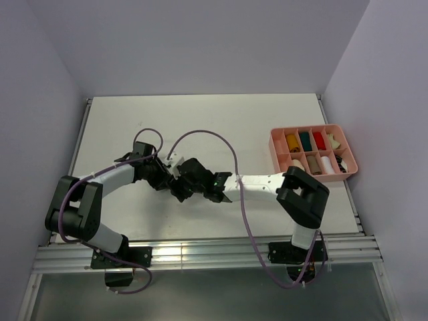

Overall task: Roll the socks
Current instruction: Roll the sock at the center of the board.

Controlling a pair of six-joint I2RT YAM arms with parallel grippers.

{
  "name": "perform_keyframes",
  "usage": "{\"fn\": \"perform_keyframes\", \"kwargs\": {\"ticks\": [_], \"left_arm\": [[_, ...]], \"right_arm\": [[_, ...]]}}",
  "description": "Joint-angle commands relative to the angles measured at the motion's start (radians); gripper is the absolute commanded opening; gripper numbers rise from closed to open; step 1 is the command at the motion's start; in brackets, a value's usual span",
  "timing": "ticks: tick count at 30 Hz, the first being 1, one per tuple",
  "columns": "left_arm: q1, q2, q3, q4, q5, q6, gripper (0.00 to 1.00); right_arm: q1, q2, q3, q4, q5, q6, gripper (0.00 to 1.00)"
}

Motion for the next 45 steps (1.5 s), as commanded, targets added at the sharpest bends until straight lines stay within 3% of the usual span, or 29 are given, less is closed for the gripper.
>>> {"fn": "perform_keyframes", "kwargs": {"ticks": [1,20,23,26,27,30,32,37,45], "left_arm": [[-0.014,0.027,0.011,-0.063,-0.065,0.044,0.41],[-0.038,0.047,0.024,-0.057,-0.048,0.054,0.41],[-0.041,0.050,0.030,-0.057,-0.045,0.053,0.42],[-0.044,0.042,0.030,-0.046,-0.034,0.050,0.48],[-0.046,0.039,0.027,-0.041,-0.033,0.047,0.49],[-0.044,0.002,0.022,-0.026,-0.042,0.042,0.55],[-0.044,-0.048,0.014,-0.017,-0.056,0.033,0.60],[-0.032,-0.179,-0.021,0.022,-0.094,0.007,0.66],[-0.006,-0.282,-0.137,0.086,-0.097,-0.061,0.66]], "right_arm": [[0.004,0.045,0.042,-0.001,0.115,-0.065,0.63],[0.006,0.256,0.114,-0.003,0.115,-0.099,0.63],[0.006,0.279,0.108,0.010,0.109,-0.099,0.57],[0.006,0.279,0.080,0.032,0.065,-0.094,0.37],[0.003,0.276,0.071,0.037,0.027,-0.089,0.24],[-0.025,0.247,0.045,0.043,-0.093,-0.060,0.07],[-0.055,0.235,0.023,0.045,-0.153,-0.027,0.01],[-0.143,0.224,-0.009,0.066,-0.444,0.090,0.00],[-0.261,0.287,-0.004,0.075,-0.704,0.233,0.00]]}}
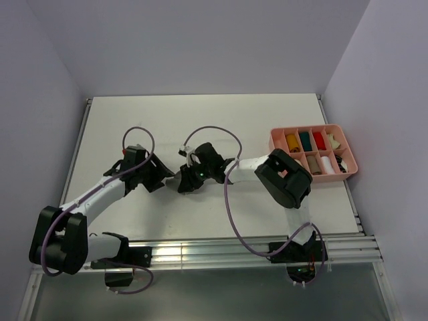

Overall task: Roll the socks
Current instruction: Roll the sock at the center of the board.

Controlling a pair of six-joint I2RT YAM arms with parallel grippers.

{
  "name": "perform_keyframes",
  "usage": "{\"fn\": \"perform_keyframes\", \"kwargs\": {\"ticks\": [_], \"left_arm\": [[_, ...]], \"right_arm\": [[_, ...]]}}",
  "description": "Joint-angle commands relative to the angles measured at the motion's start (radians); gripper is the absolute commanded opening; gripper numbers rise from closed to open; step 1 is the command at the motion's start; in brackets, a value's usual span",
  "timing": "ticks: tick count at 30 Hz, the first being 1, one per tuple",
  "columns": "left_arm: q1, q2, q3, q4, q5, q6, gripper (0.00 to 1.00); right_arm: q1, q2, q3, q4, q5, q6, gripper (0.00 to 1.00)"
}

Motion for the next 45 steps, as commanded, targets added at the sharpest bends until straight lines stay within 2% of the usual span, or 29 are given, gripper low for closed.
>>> {"fn": "perform_keyframes", "kwargs": {"ticks": [1,8,16,22,25,26,31,37,41,45], "left_arm": [[0.006,-0.036,-0.051,0.060,-0.004,-0.040,0.66],[-0.001,-0.044,-0.118,0.126,0.036,-0.095,0.63],[-0.057,0.027,-0.123,0.151,0.007,-0.124,0.60],[-0.086,0.099,-0.126,0.135,0.008,-0.127,0.51],[-0.103,0.120,-0.132,0.134,0.010,-0.124,0.47],[-0.108,0.126,-0.128,0.117,0.001,-0.121,0.46],[-0.136,0.162,-0.091,0.048,-0.044,-0.067,0.43],[-0.143,0.197,-0.042,-0.003,-0.067,-0.014,0.43],[-0.154,0.229,0.026,-0.049,-0.085,0.020,0.44],[-0.168,0.268,0.073,-0.081,-0.087,0.040,0.45]], "right_arm": [[-0.037,0.046,-0.023,-0.048,-0.176,0.121,0.00],[-0.074,0.106,-0.033,-0.015,-0.250,0.255,0.00],[-0.080,0.166,-0.073,0.073,-0.279,0.356,0.00],[-0.086,0.169,-0.090,0.096,-0.250,0.376,0.02],[-0.087,0.158,-0.086,0.087,-0.233,0.366,0.14],[-0.087,0.137,-0.086,0.078,-0.226,0.358,0.23],[-0.081,-0.005,-0.095,-0.054,-0.069,0.221,0.47],[-0.046,-0.194,-0.078,-0.197,0.179,0.071,0.61],[0.020,-0.295,-0.086,-0.214,0.352,0.004,0.64],[0.156,-0.337,-0.098,-0.188,0.532,-0.088,0.65]]}}
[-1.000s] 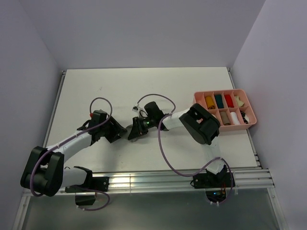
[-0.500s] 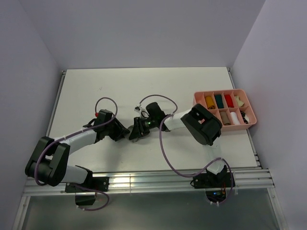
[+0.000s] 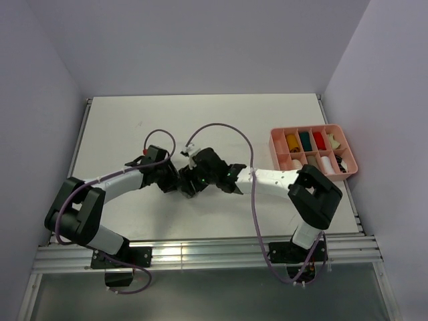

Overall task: Roll the socks
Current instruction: Roll the sock at the center of the board.

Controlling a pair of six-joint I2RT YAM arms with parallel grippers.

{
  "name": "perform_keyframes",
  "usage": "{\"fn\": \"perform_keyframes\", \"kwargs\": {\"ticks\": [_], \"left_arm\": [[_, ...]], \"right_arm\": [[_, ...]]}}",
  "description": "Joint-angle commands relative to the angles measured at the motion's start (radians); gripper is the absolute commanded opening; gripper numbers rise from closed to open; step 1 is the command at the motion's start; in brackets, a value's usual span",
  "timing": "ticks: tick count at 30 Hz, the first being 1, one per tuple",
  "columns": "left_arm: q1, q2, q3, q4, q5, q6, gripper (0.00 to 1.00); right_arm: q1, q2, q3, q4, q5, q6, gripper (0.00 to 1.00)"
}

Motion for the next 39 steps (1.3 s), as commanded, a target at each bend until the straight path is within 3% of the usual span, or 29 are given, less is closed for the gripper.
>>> {"fn": "perform_keyframes", "kwargs": {"ticks": [1,10,20,30,39], "left_arm": [[-0.021,0.052,0.029,-0.131,-0.059,0.073,0.45],[-0.032,0.086,0.072,-0.162,-0.048,0.085,0.45],[-0.033,0.082,0.066,-0.169,-0.037,0.097,0.45],[-0.035,0.116,0.097,-0.203,-0.040,0.116,0.45],[-0.036,0.138,0.135,-0.235,-0.039,0.119,0.45]], "right_arm": [[0.115,-0.045,-0.003,0.003,0.241,-0.133,0.66],[0.274,0.113,0.062,0.012,0.559,-0.205,0.66],[0.298,0.245,0.065,-0.006,0.775,-0.188,0.64],[0.307,0.049,-0.001,0.067,0.697,-0.249,0.63],[0.307,0.144,0.039,0.077,0.684,-0.312,0.64]]}}
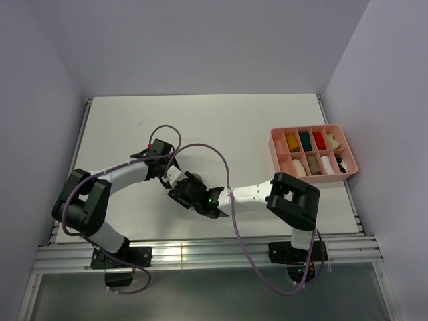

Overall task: Roll the socks
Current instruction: Roll the sock at the center of the board.

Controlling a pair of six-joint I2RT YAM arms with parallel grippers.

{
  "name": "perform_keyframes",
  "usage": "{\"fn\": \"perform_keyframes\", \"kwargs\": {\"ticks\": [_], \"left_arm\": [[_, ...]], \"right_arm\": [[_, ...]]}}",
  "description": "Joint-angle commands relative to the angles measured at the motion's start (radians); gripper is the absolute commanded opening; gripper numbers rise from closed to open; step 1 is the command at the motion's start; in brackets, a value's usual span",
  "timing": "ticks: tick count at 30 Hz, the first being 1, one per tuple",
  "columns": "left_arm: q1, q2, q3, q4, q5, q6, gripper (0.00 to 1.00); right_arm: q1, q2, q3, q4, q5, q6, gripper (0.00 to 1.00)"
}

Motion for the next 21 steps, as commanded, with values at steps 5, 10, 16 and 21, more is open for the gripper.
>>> {"fn": "perform_keyframes", "kwargs": {"ticks": [5,10,16,21], "left_arm": [[-0.015,0.052,0.009,-0.134,-0.014,0.046,0.45],[-0.016,0.066,0.011,-0.128,0.006,0.042,0.45],[-0.020,0.057,-0.003,-0.111,0.023,0.022,0.50],[-0.018,-0.017,-0.017,-0.091,-0.001,-0.007,0.63]], "right_arm": [[-0.004,0.089,0.034,0.031,-0.007,-0.038,0.64],[0.004,0.127,0.051,0.044,-0.020,-0.041,0.63],[0.013,0.147,0.037,0.073,-0.020,-0.035,0.20],[-0.021,0.076,-0.063,0.117,-0.172,0.035,0.00]]}}
